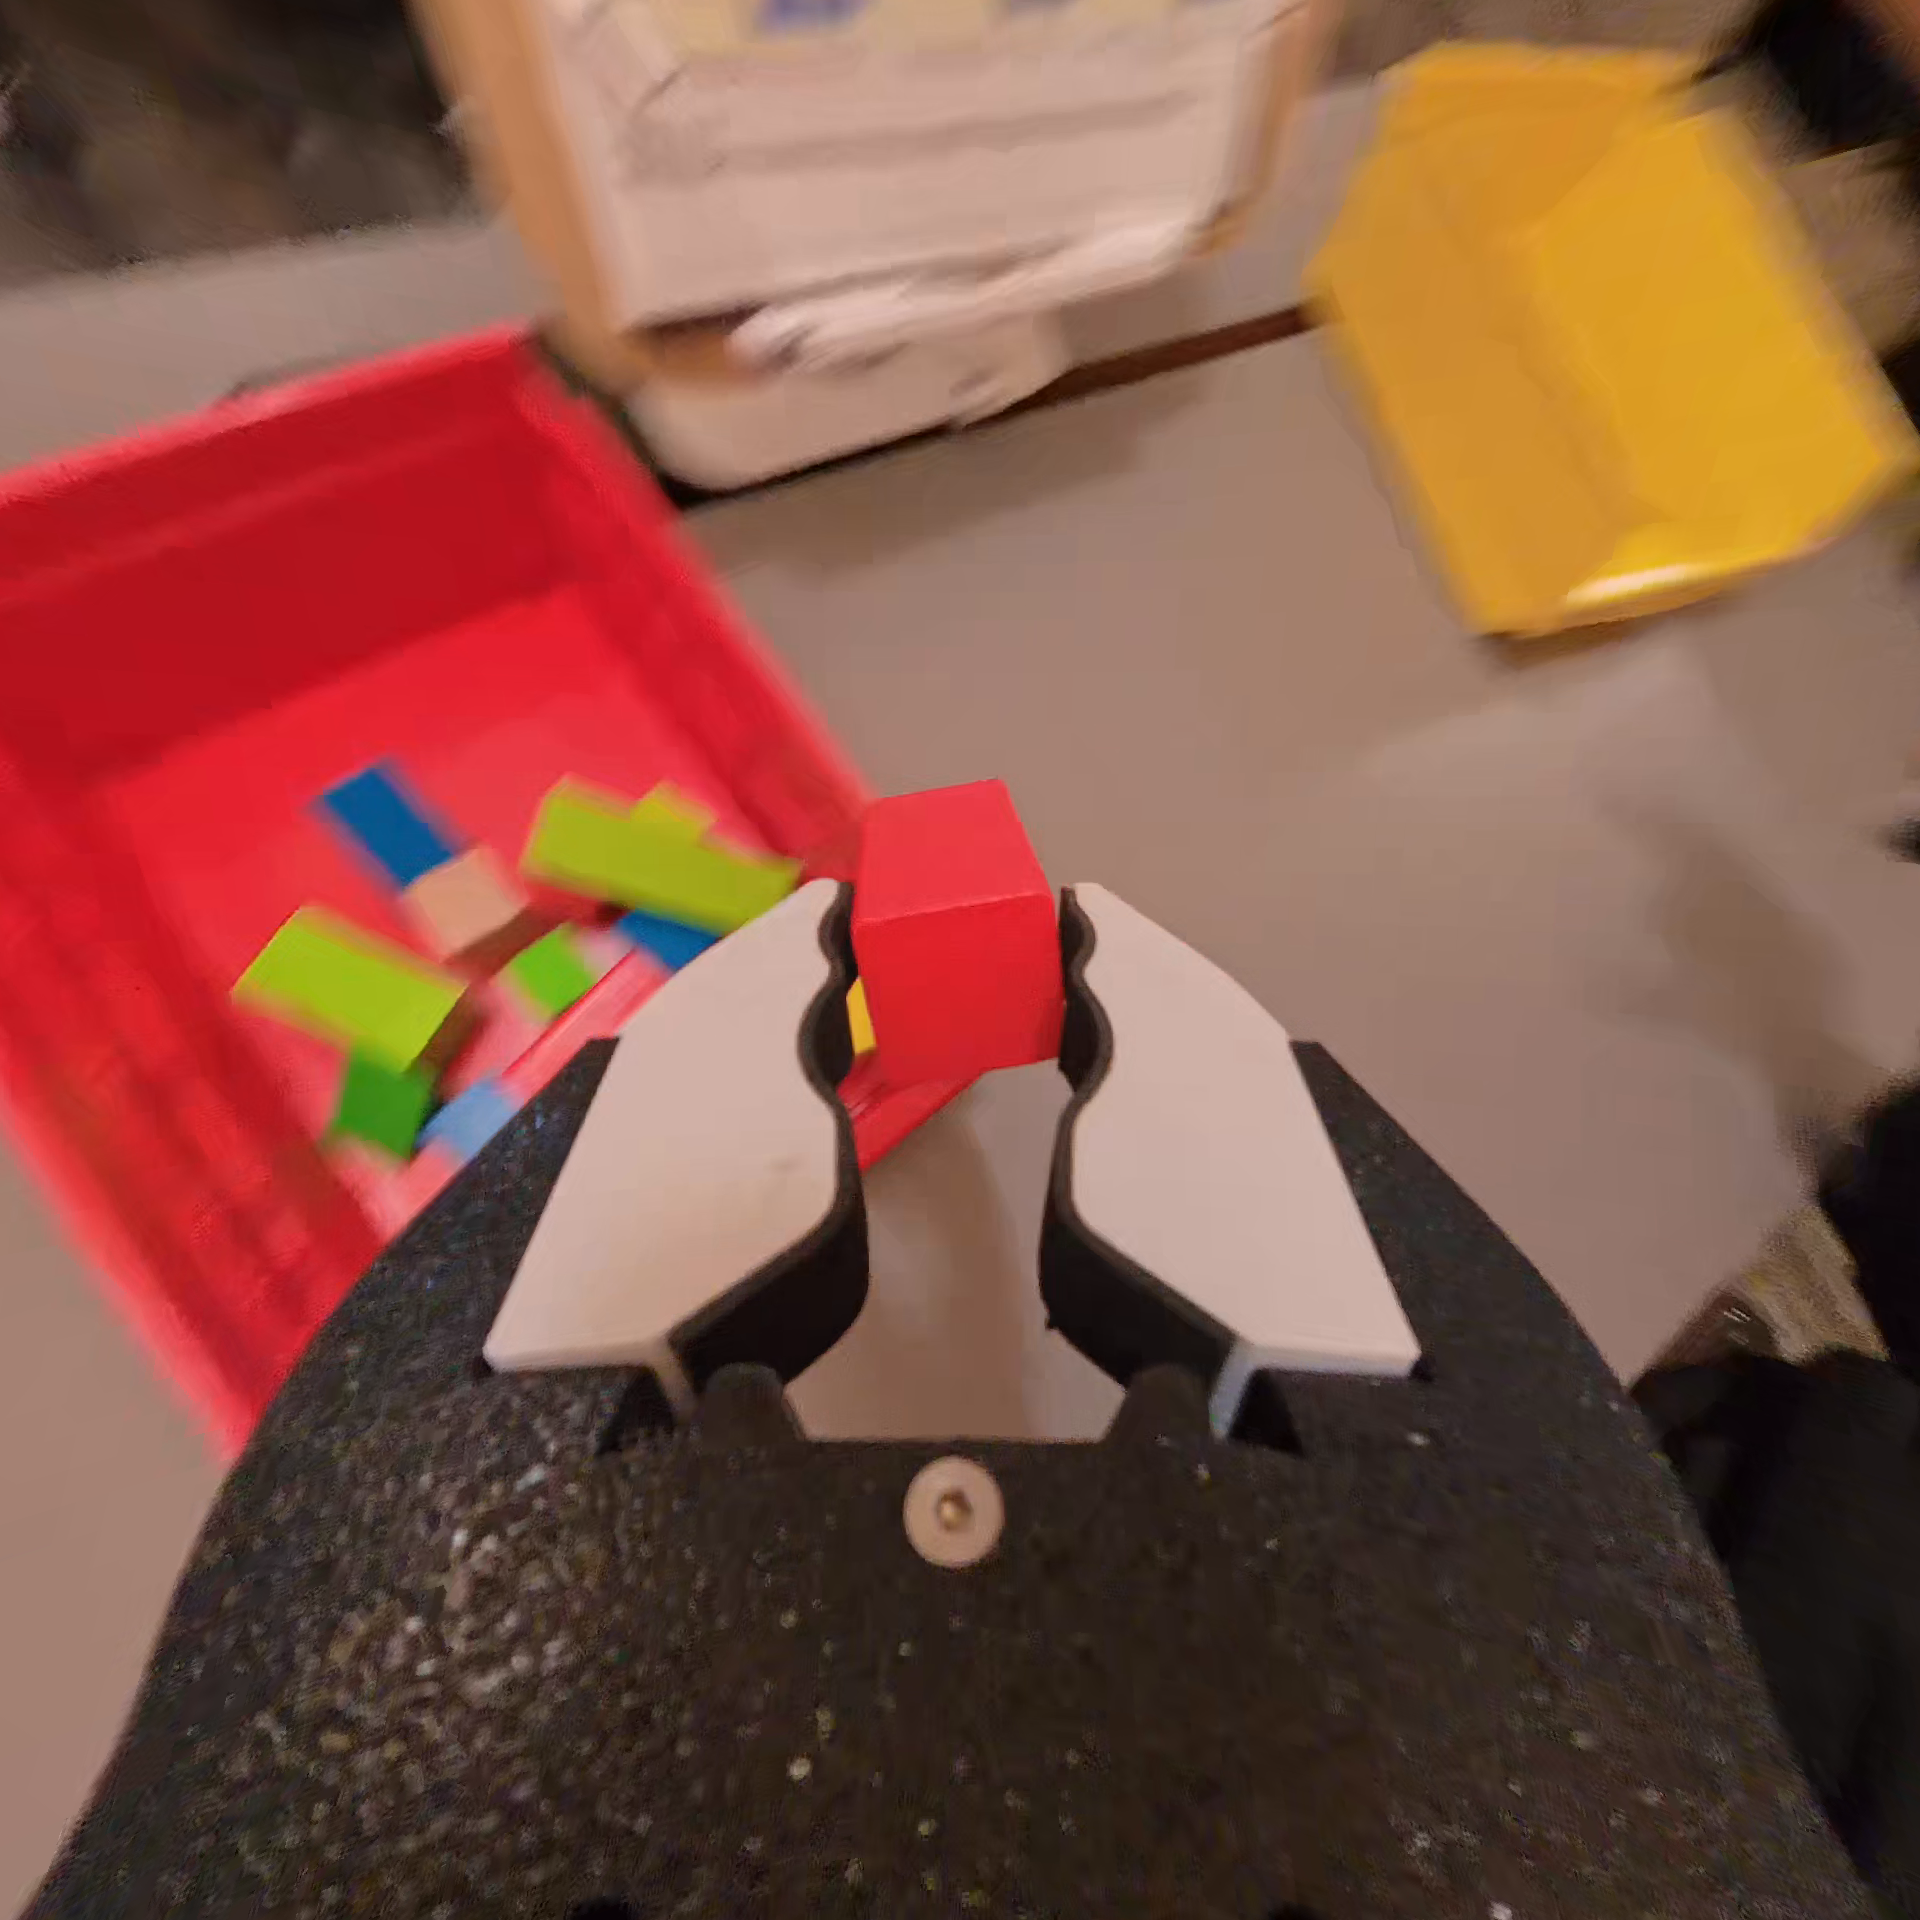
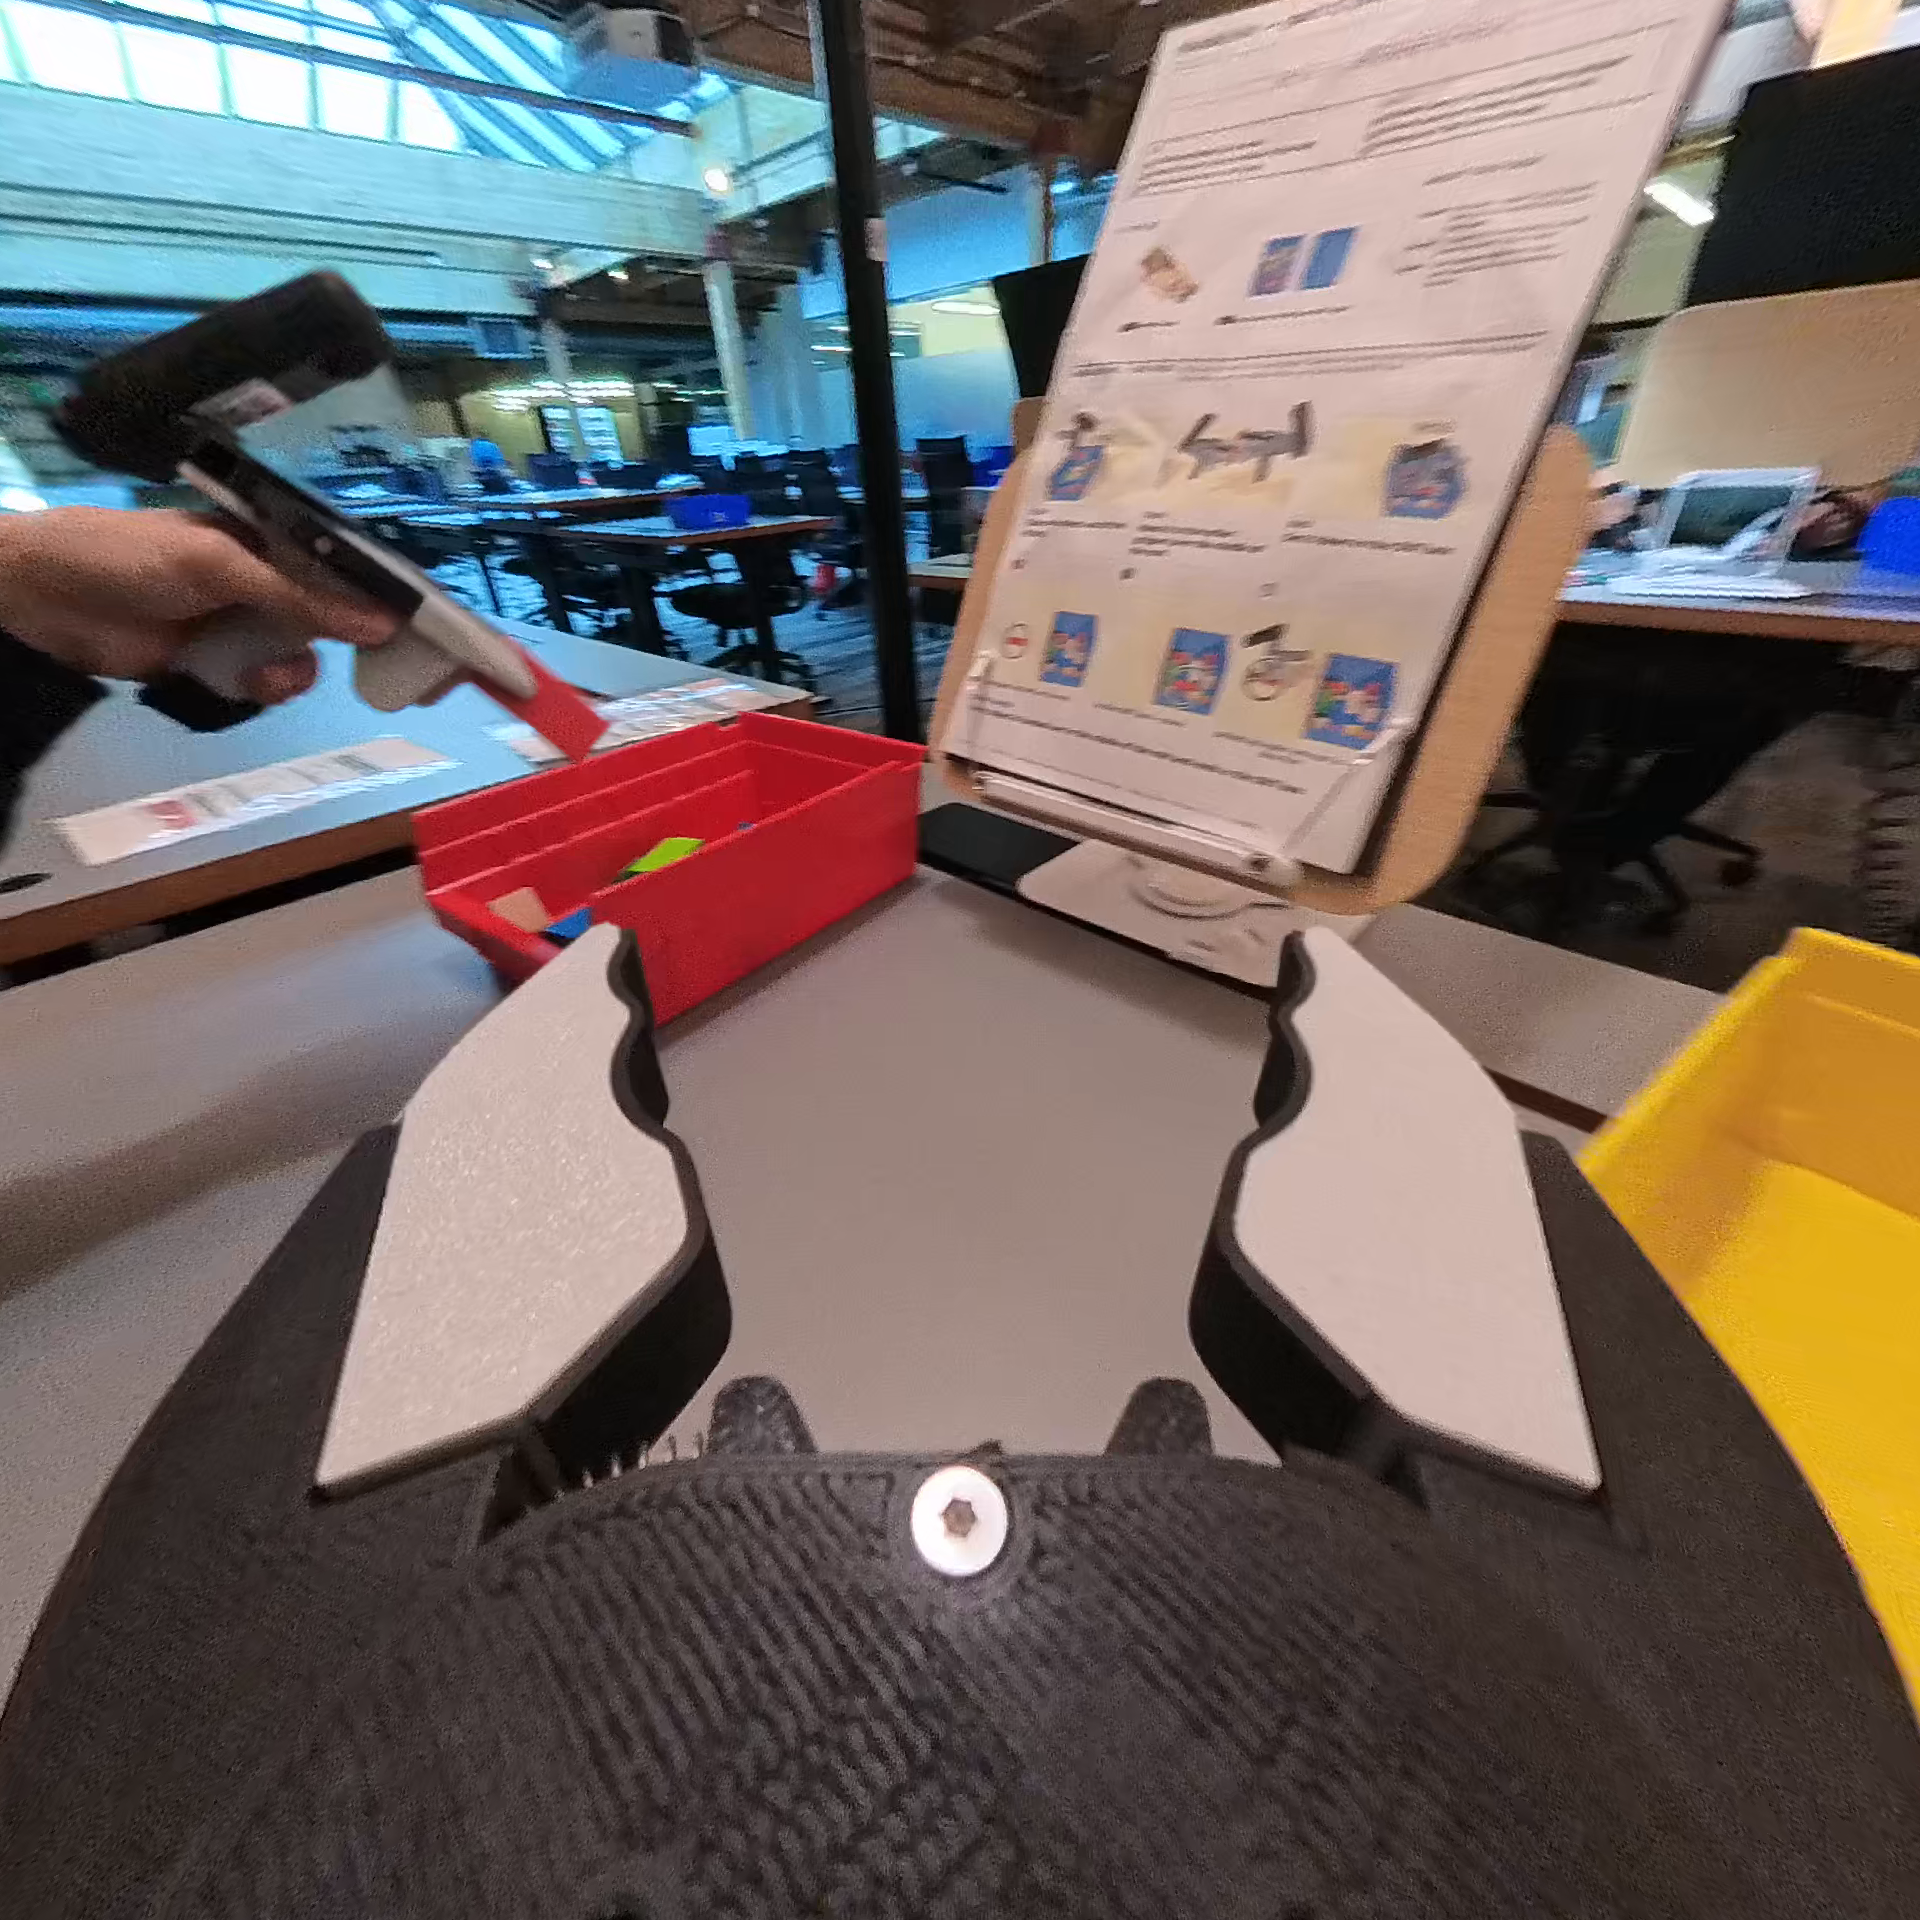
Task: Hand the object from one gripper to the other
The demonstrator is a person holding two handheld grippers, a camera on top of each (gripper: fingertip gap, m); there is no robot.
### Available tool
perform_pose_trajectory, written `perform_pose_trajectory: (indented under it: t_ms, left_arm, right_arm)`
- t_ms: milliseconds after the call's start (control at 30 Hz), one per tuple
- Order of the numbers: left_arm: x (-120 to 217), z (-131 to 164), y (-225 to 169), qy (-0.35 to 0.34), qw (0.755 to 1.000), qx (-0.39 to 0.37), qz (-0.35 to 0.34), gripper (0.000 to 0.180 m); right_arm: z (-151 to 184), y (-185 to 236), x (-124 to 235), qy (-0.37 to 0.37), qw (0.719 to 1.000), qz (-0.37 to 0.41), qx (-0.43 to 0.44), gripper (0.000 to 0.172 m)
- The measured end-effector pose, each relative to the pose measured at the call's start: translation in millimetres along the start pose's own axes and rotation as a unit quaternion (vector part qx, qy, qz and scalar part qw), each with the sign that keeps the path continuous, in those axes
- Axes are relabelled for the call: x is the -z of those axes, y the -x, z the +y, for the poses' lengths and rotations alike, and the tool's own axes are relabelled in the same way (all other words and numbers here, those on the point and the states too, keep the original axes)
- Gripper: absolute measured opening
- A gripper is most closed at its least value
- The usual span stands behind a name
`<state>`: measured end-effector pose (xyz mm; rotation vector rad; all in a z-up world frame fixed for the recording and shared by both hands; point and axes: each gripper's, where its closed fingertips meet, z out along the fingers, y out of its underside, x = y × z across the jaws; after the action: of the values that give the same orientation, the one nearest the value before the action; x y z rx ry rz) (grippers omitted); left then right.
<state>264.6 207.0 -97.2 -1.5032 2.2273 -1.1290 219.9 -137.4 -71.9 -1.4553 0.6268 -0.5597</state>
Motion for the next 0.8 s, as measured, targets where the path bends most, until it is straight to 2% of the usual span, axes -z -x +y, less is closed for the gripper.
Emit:
perform_pose_trajectory:
  t_ms: [33, 167, 300, 433, 533, 800]
  left_arm:
    - [2.6, -8.7, -23.3, -0.034, 0.998, -0.025, 0.046, 0.036]
    - [5.2, -20.1, -108.3, -0.129, 0.966, -0.111, 0.195, 0.036]
    - [-2.7, -6.8, -185.3, -0.182, 0.905, -0.202, 0.328, 0.036]
    - [-13.5, 8.6, -240.8, -0.208, 0.851, -0.268, 0.401, 0.036]
    - [-20.8, 13.8, -266.5, -0.209, 0.827, -0.272, 0.446, 0.036]
    - [-33.0, 19.2, -289.5, -0.217, 0.801, -0.263, 0.493, 0.036]
  right_arm:
    - [1.0, 9.3, -4.6, -0.001, 1.000, -0.020, -0.009, 0.113]
    - [1.9, 51.6, -18.0, -0.010, 0.992, -0.114, -0.046, 0.110]
    - [-0.2, 95.3, -21.6, -0.018, 0.970, -0.224, -0.095, 0.110]
    - [4.6, 120.0, -19.2, -0.003, 0.945, -0.302, -0.129, 0.096]
    - [7.2, 127.2, -15.7, 0.001, 0.935, -0.333, -0.125, 0.083]
    - [4.8, 114.2, -8.4, -0.017, 0.941, -0.327, -0.084, 0.040]
